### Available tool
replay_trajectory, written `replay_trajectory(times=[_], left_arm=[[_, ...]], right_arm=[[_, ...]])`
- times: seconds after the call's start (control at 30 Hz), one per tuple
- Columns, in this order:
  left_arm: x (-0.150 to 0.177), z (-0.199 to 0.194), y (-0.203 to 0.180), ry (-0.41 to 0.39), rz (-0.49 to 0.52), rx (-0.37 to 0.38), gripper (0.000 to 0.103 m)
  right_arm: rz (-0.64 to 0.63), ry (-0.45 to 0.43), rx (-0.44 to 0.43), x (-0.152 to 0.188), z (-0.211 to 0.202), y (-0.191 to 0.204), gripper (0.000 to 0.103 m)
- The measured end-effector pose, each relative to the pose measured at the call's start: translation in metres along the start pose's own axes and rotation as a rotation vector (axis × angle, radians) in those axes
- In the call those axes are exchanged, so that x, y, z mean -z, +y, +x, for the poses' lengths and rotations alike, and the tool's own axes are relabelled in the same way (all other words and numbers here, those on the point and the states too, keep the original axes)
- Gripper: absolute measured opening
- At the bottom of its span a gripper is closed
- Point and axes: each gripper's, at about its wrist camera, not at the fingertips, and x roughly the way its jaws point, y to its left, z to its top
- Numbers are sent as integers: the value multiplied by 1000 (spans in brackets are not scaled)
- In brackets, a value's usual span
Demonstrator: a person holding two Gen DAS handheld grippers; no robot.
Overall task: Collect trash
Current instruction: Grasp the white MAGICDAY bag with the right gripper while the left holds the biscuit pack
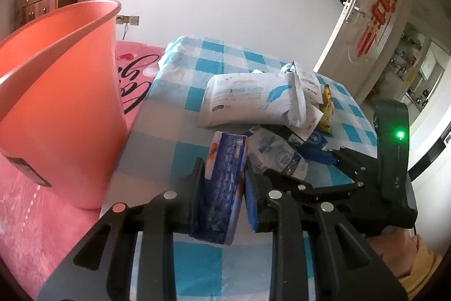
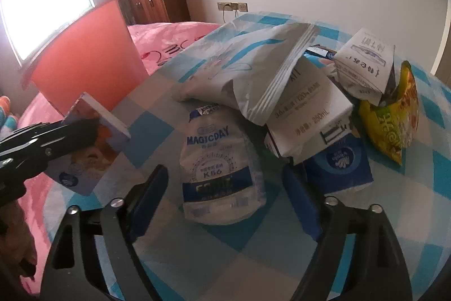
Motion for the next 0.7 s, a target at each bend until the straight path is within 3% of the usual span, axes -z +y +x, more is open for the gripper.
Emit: replay_trajectory(times=[0.13, 0.27, 0.7], left_arm=[[3, 0, 6, 1, -13, -8, 28], [4, -2, 10, -4, -24, -10, 28], [10, -13, 4, -21, -15, 32, 28]], right_arm=[[-35, 13, 43, -3, 9, 9, 75], [-57, 9, 69, -5, 14, 16, 63], [-37, -24, 96, 11, -4, 13, 62]])
